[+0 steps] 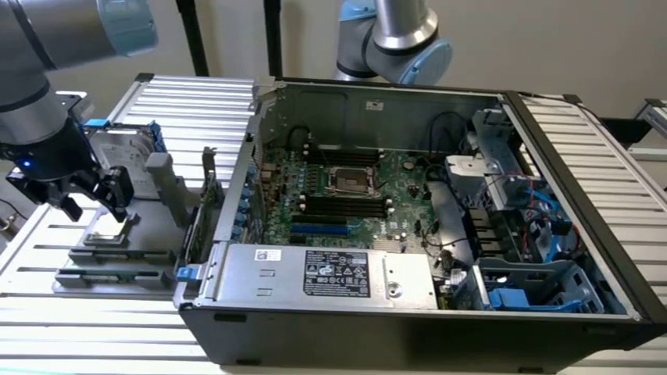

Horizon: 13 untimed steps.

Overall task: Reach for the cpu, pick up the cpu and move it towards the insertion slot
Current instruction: 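Pick up the cpu and move it towards the insertion slot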

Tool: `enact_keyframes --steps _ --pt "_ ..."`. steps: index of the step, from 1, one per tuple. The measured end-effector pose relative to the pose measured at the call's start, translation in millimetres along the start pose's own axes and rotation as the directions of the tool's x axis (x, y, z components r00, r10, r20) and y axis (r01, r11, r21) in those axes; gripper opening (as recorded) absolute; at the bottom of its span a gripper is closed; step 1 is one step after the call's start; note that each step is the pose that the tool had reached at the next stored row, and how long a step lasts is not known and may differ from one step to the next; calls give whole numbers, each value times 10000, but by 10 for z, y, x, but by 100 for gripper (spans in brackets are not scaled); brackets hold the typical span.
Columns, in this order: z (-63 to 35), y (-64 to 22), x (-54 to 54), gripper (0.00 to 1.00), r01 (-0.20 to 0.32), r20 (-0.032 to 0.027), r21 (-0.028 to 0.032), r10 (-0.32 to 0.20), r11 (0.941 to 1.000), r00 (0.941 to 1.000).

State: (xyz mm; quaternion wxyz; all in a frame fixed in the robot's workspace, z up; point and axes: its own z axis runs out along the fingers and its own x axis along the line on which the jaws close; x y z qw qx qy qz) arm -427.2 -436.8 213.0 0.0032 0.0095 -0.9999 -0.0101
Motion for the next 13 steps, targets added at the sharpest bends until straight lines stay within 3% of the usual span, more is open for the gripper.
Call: enact_keyframes --steps 13 --pt "164 22 0 71 -2 -1 6 2 10000 10000"
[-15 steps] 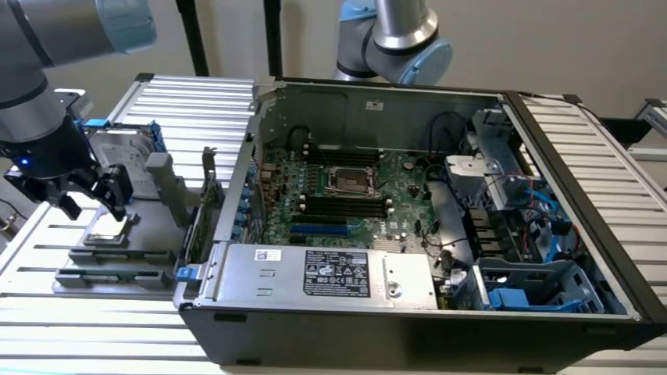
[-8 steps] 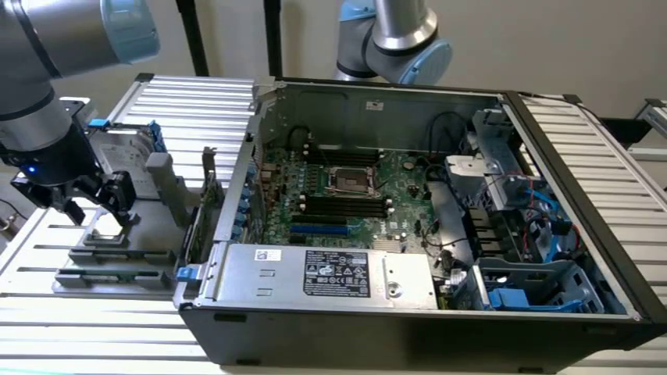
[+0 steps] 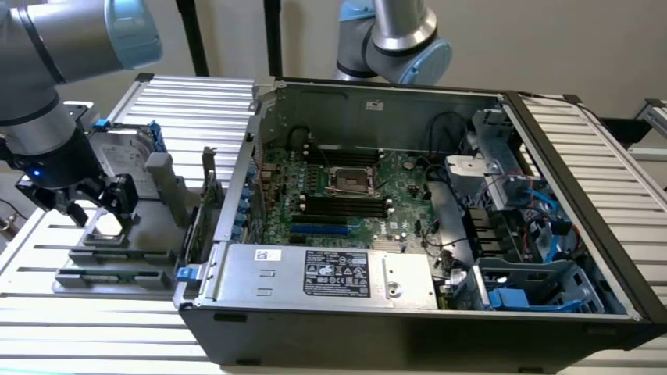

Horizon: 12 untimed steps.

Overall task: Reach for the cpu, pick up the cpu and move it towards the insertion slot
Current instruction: 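Pick up the cpu and move it towards the insertion slot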

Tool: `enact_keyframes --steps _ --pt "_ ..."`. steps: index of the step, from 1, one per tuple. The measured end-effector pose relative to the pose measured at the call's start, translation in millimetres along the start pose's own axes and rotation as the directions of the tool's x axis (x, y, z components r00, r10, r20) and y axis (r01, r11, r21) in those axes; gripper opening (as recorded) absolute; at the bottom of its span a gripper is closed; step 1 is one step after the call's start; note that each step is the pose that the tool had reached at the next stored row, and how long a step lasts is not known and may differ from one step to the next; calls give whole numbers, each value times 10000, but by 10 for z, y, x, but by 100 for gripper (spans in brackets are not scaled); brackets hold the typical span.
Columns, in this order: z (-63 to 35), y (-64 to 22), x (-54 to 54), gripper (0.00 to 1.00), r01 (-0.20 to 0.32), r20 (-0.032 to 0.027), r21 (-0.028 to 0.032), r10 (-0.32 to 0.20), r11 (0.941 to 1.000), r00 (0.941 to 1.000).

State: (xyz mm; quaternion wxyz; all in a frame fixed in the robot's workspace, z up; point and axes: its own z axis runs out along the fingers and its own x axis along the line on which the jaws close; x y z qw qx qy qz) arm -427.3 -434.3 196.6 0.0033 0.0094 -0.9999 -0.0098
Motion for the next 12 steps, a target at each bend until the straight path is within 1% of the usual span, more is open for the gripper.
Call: enact_keyframes --steps 6,9,12 --pt "38 48 -2 71 -16 0 -1 16 10000 10000" --pt "56 50 -2 71 -27 -4 19 27 10000 10000" --pt "70 51 -2 71 -32 -6 53 32 10000 10000"
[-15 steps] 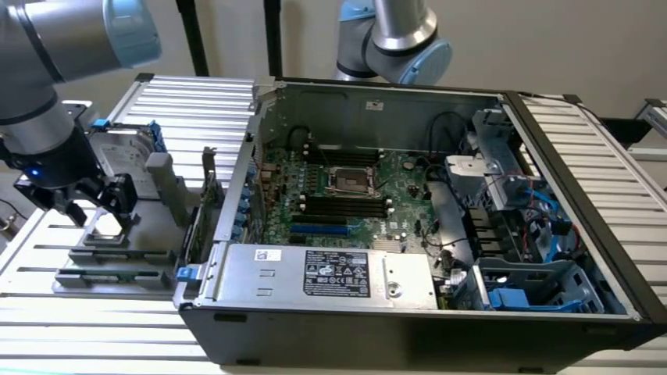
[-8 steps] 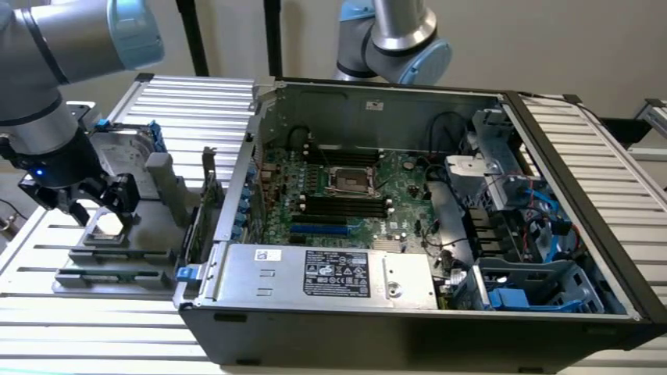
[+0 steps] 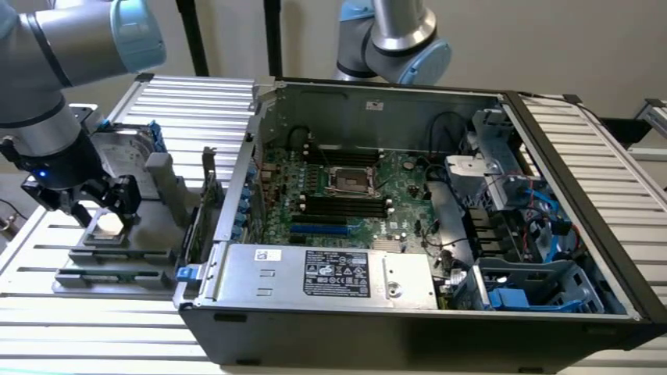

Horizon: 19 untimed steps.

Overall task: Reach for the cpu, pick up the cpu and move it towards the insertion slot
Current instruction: 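Pick up the cpu and move it towards the insertion slot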

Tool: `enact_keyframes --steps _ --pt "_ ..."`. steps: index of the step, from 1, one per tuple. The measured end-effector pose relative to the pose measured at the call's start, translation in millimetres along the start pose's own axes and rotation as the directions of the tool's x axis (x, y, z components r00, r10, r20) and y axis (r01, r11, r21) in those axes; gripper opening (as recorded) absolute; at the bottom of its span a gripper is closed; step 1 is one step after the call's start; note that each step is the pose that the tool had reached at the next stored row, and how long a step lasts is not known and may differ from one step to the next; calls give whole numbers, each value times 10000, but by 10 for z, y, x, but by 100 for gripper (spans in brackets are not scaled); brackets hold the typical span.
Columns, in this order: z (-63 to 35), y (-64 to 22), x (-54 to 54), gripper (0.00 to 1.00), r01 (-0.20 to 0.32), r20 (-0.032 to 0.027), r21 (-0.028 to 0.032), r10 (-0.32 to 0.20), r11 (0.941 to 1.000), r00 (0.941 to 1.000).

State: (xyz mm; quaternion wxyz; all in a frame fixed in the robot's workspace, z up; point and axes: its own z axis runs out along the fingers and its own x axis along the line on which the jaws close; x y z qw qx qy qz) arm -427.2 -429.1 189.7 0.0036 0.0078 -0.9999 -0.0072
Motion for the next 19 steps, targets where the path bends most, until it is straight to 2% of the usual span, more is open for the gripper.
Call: enact_keyframes --steps 5,19 --pt "12 7 0 71 -2 -3 105 2 9999 10000" --pt "38 36 -3 71 -2 -6 113 2 9999 10000"
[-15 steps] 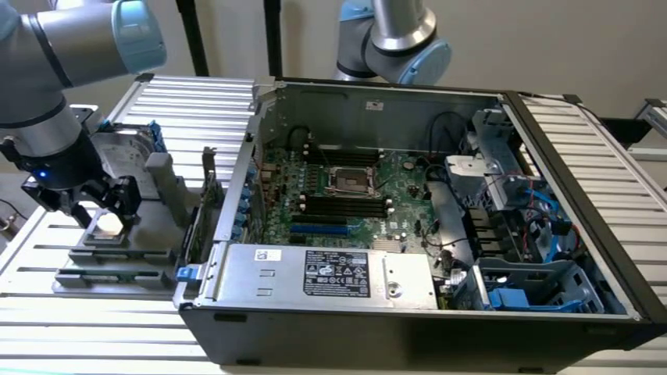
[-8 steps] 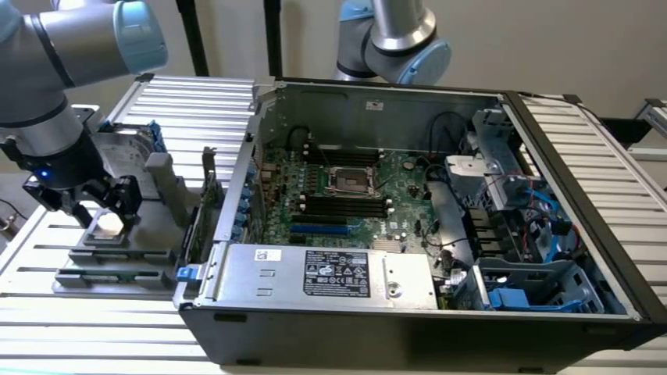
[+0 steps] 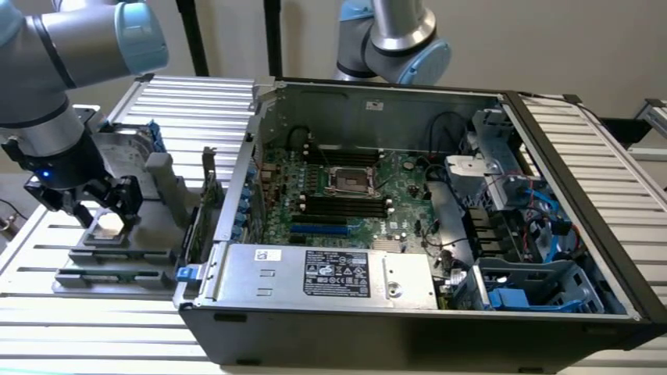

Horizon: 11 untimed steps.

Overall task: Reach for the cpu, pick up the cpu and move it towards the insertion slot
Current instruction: 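Pick up the cpu and move it towards the insertion slot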

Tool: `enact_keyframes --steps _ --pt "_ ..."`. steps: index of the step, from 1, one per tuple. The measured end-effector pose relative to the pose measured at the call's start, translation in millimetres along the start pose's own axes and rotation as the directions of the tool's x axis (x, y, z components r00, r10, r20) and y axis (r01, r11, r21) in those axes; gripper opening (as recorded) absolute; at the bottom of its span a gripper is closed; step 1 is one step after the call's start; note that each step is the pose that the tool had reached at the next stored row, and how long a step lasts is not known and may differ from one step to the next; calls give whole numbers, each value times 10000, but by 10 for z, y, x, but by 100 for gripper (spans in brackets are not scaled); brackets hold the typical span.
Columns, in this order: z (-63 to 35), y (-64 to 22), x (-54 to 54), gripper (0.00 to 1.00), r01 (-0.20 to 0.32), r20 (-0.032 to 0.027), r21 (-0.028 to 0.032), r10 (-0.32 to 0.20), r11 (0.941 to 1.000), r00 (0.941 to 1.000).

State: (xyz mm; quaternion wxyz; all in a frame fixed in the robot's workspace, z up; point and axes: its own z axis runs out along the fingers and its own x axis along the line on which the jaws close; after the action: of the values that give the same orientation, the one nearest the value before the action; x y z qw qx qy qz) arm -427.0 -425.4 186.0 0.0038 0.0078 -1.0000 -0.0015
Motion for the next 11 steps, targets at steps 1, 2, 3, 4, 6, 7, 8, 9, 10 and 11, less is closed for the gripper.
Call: enact_keyframes --steps 1,2,3,4,6,7,8,9,10,11 --pt "1 0 0 71 0 0 0 0 10000 10000" --pt "1 0 0 71 1 1 0 -1 10000 10000" --pt "1 1 0 69 0 1 0 0 10000 10000" --pt "2 1 0 63 0 2 -1 0 10000 10000" --pt "2 2 -1 56 1 2 -1 -1 10000 10000" --pt "3 2 -1 56 0 3 -1 0 10000 10000" --pt "3 2 -1 56 0 3 -1 0 10000 10000" --pt "2 2 -1 56 0 3 -1 0 10000 10000" --pt "2 2 -1 56 0 2 0 0 10000 10000" --pt "1 2 -1 55 1 1 0 -1 10000 10000"
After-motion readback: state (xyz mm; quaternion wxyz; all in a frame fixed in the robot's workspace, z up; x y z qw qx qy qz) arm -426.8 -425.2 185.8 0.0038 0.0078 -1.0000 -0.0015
